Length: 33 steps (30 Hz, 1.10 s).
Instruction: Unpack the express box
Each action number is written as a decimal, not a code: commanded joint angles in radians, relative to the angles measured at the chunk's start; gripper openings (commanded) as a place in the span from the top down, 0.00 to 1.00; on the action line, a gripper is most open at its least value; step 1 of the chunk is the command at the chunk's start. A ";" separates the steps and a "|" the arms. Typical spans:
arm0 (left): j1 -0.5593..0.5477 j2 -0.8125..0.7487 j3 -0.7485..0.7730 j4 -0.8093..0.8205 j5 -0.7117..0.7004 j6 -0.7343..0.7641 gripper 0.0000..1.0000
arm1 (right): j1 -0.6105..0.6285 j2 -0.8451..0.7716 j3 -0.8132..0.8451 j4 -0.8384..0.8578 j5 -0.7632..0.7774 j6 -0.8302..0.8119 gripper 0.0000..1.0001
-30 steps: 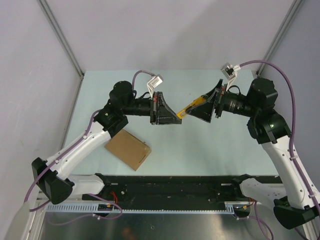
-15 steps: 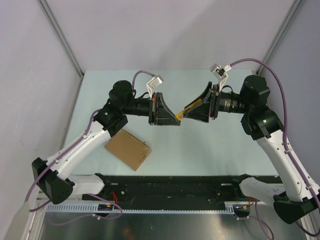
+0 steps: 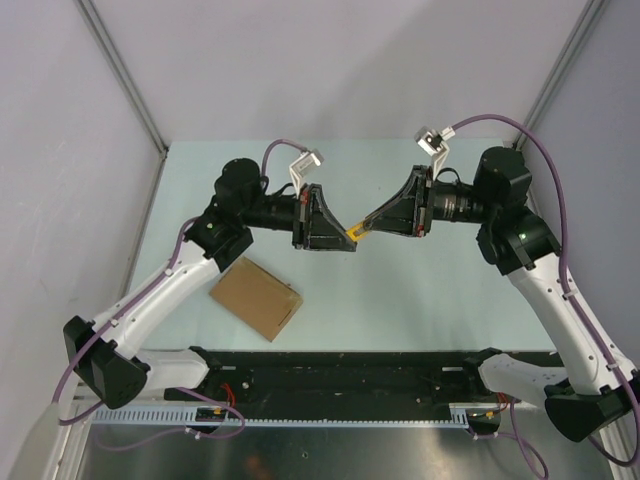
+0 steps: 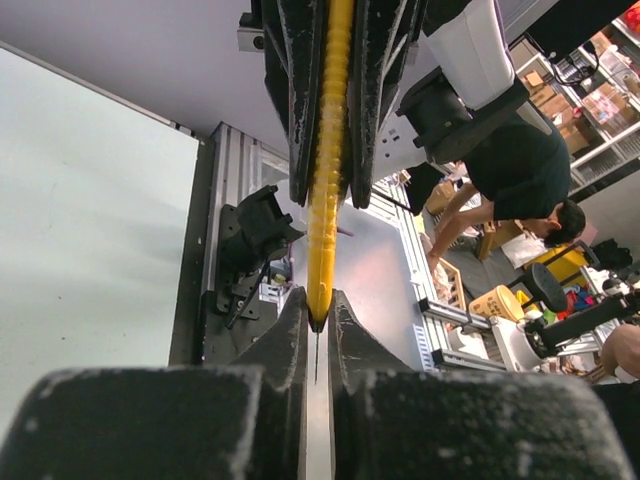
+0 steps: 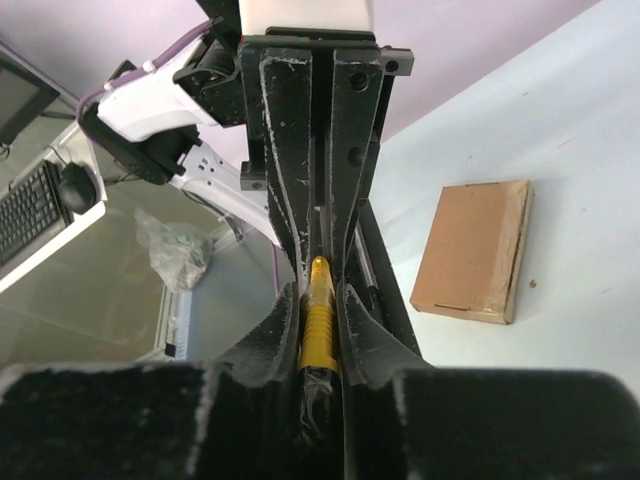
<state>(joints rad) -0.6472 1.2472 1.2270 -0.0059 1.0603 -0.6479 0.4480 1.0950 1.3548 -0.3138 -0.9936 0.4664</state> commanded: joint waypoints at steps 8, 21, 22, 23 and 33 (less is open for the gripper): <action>0.089 -0.045 -0.033 0.018 -0.034 0.019 0.07 | -0.002 -0.003 0.009 -0.004 0.163 -0.008 1.00; 0.684 -0.301 -0.471 -0.535 -0.969 -0.096 0.00 | -0.025 0.133 0.009 -0.174 0.576 -0.060 1.00; 0.684 -0.314 -0.475 -0.557 -1.011 -0.099 0.00 | -0.026 0.144 0.009 -0.171 0.587 -0.060 1.00; 0.684 -0.331 -0.492 -0.592 -1.042 -0.111 0.00 | -0.026 0.157 0.009 -0.165 0.593 -0.067 1.00; 0.684 -0.433 -0.655 -0.717 -1.142 -0.248 0.01 | -0.035 0.315 0.009 -0.120 0.579 -0.100 1.00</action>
<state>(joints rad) 0.0368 0.8433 0.6449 -0.6472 -0.0177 -0.8139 0.4179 1.3697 1.3548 -0.4873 -0.4080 0.3992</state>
